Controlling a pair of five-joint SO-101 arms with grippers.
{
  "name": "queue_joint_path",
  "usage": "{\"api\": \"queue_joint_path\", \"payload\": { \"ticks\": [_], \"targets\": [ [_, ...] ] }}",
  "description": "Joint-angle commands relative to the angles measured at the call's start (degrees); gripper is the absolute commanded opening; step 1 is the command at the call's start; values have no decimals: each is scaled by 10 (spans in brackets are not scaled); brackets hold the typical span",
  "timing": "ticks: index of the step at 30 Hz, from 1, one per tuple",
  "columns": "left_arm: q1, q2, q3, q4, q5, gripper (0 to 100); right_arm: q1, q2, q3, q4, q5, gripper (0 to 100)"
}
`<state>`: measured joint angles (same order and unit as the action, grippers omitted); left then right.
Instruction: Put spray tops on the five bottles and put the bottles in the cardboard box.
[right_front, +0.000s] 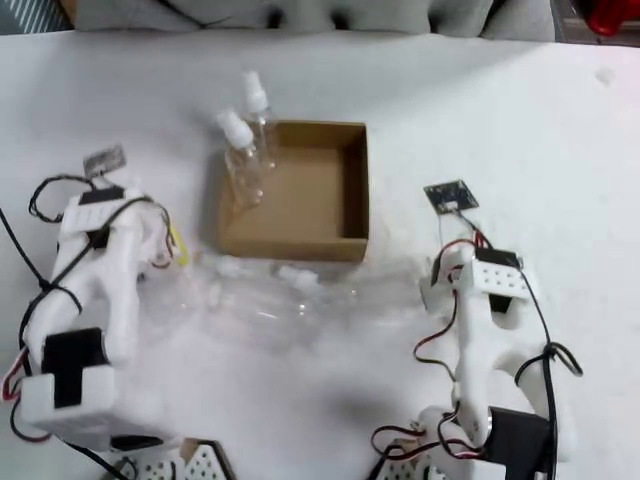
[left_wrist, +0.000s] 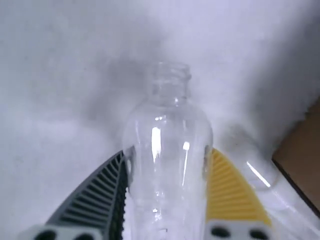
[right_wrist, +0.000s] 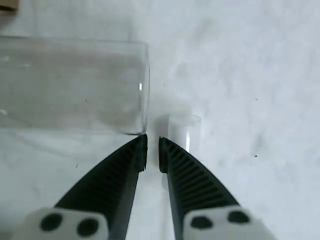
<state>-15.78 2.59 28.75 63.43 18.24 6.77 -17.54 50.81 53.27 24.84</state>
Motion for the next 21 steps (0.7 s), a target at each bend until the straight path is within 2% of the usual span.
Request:
{"api": "queue_joint_path", "payload": {
  "ticks": [1, 11, 18, 21],
  "targets": [
    [9, -87, -19, 26, -23, 20, 6, -12, -3, -8, 4, 16],
    [28, -240, 84, -9, -27, 20, 8, -19, -39, 8, 3, 16],
    [28, -344, 134, -11, -94, 20, 53, -19, -179, 169, 13, 22],
    [28, -368, 165, -41, -94, 20, 64, -19, -240, 253, 57, 22]
  ]
}}
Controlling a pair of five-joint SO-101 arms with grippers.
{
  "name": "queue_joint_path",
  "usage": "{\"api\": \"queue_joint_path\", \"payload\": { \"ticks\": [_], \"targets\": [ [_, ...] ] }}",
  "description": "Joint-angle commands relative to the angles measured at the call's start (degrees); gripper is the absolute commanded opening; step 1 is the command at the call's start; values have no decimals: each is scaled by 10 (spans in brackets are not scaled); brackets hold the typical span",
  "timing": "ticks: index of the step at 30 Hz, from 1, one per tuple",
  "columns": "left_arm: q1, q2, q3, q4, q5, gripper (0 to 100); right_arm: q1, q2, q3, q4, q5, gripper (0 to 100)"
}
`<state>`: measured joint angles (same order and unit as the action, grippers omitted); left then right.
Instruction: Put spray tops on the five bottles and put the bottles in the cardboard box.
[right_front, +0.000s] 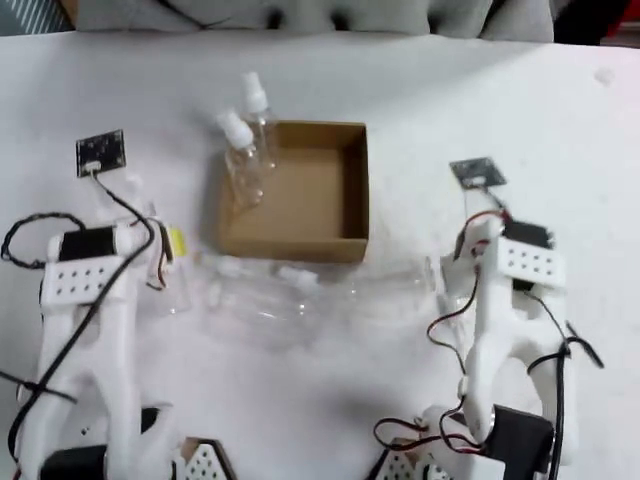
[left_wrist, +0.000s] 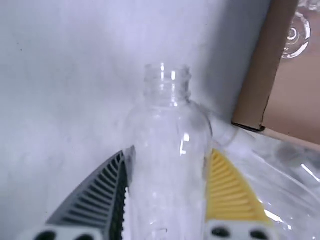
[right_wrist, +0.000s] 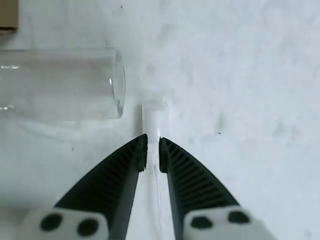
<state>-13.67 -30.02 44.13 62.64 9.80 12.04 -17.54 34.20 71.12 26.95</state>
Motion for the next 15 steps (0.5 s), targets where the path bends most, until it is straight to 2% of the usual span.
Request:
{"api": "queue_joint_path", "payload": {
  "ticks": [1, 4, 8, 13, 15],
  "targets": [
    [7, -47, 23, -46, -10, 20, 12, -19, -89, 101, 46, 22],
    [6, -55, 45, -68, -10, 20, 13, -20, -107, 154, 59, 22],
    [6, -58, 50, -70, -10, 20, 20, -70, -87, 175, 65, 31],
    [6, -54, 51, -68, -10, 20, 52, -204, -11, 175, 67, 156],
    [6, -54, 52, -67, -10, 20, 57, -247, 34, 149, 68, 161]
  ]
}}
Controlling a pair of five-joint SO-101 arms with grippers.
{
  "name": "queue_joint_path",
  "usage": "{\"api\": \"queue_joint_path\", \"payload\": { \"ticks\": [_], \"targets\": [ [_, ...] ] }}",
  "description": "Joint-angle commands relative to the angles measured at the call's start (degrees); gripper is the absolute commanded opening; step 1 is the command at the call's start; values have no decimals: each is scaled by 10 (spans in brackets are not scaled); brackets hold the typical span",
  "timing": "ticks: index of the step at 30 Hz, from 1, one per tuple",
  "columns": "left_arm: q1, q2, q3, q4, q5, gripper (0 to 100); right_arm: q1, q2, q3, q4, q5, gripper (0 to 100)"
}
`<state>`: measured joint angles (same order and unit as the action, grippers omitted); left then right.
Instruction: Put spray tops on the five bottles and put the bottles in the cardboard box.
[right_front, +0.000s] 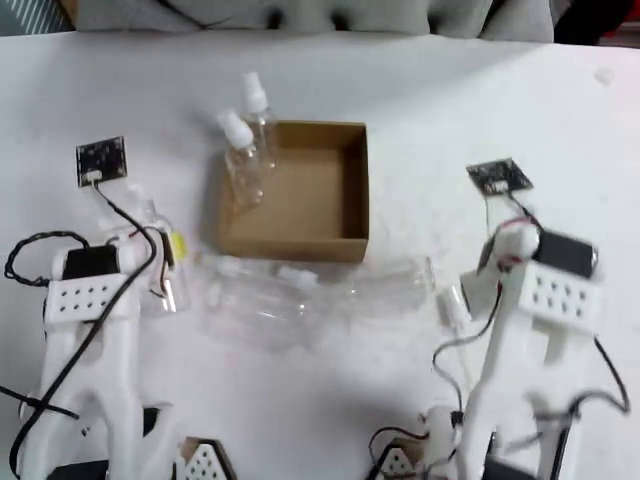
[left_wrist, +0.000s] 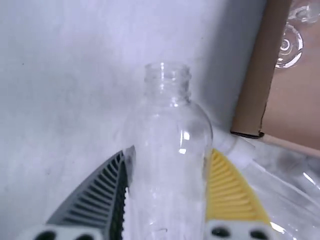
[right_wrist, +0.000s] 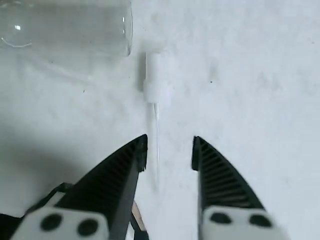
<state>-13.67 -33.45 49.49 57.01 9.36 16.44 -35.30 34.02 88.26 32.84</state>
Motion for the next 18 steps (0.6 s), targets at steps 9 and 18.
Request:
{"api": "queue_joint_path", "payload": {
  "ticks": [9, 18],
  "targets": [
    [6, -22, 11, -14, -5, 20, 0, -60, 110, -65, 65, 159],
    [6, -23, 15, -14, -5, 20, -39, 44, 110, -116, 76, 156]
  ]
}}
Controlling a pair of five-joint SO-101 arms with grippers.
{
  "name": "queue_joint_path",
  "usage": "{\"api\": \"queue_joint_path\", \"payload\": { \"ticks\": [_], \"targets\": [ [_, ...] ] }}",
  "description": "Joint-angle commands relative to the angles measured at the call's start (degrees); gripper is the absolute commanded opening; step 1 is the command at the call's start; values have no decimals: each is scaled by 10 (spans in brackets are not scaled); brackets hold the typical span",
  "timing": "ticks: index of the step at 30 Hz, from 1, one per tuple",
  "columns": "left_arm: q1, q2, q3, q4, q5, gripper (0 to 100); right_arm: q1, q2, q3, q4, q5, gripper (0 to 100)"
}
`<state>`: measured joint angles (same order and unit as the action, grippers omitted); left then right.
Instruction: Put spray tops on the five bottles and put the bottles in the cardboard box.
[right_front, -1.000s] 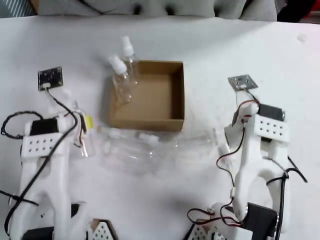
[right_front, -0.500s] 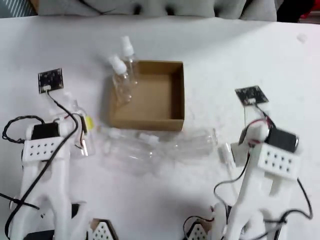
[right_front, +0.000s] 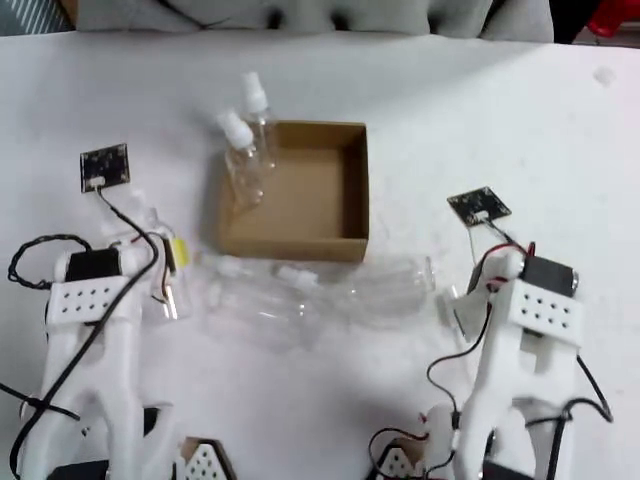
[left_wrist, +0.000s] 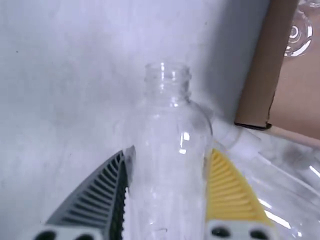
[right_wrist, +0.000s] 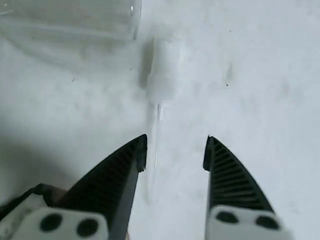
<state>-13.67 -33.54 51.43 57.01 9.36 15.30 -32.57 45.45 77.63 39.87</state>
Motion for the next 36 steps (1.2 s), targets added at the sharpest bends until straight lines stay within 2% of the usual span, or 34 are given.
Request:
{"api": "queue_joint_path", "payload": {
  "ticks": [1, 15, 19, 24, 30, 33, 36],
  "targets": [
    [6, -22, -4, -14, -5, 20, -39, 22, -4, -9, 5, 156],
    [6, -21, -4, -15, -6, 20, -48, -22, -4, 40, -33, 156],
    [6, -21, -5, -15, -6, 20, -44, -46, -4, 42, -98, 156],
    [-13, -21, -4, -25, -6, 20, -42, -76, 15, 41, -91, 156],
    [-26, -20, -4, -46, -6, 20, -41, -87, 61, -21, -91, 158],
    [-22, -20, -4, -47, -6, 20, -41, -87, 80, -86, -95, 159],
    [-22, -19, -2, -47, -6, 20, -44, -86, 88, -127, -146, 159]
  ]
}}
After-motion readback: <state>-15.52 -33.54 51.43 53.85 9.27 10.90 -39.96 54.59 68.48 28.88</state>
